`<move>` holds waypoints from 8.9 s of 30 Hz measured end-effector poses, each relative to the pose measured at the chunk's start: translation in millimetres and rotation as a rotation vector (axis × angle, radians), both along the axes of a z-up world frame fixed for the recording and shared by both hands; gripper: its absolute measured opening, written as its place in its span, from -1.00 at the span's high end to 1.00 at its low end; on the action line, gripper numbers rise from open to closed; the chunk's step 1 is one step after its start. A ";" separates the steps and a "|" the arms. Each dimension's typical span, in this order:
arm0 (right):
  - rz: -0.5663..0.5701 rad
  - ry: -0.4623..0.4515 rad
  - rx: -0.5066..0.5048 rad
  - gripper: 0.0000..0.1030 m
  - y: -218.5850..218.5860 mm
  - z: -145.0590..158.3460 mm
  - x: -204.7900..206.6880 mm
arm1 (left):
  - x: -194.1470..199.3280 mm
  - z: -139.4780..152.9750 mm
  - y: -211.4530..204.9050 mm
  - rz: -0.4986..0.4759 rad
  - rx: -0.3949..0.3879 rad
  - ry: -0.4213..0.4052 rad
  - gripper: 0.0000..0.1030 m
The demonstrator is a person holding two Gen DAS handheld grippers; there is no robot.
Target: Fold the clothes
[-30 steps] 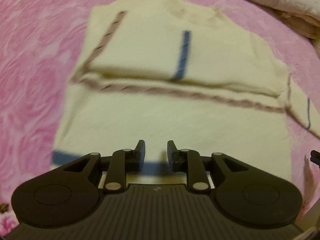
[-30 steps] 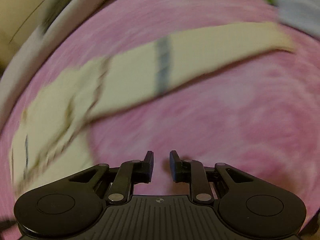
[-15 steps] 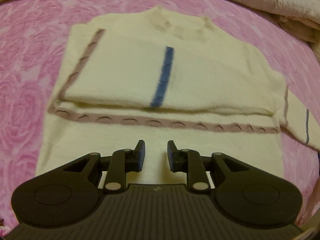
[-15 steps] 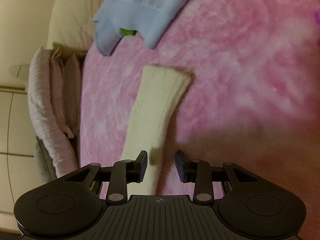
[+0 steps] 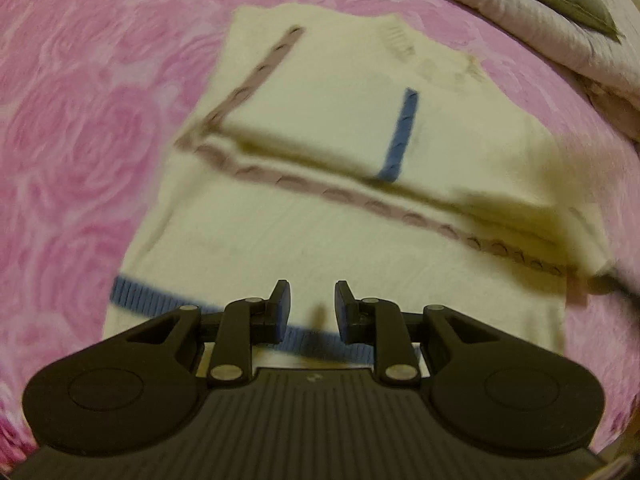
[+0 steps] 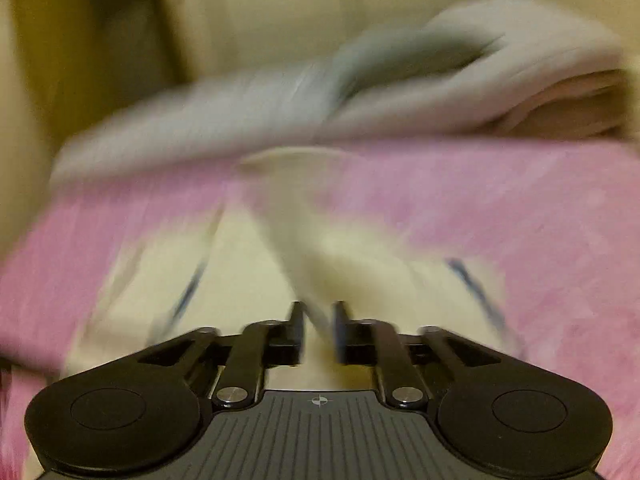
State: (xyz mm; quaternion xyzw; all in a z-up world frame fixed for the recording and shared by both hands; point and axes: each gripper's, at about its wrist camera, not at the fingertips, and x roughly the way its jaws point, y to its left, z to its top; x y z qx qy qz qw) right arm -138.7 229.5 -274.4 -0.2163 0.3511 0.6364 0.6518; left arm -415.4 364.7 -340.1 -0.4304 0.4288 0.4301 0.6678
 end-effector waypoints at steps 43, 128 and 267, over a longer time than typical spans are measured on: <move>-0.700 0.116 -0.440 0.00 -57.0 -87.6 150.8 | 38.3 9.4 105.1 -0.329 0.342 0.093 0.91; -0.406 0.043 -0.265 0.00 -237.0 142.3 -210.8 | -190.1 204.9 -203.6 -0.345 0.202 0.109 0.30; -0.601 1.082 0.065 0.49 -141.2 -81.7 170.9 | -197.6 -26.3 3.1 0.367 0.023 -0.801 0.65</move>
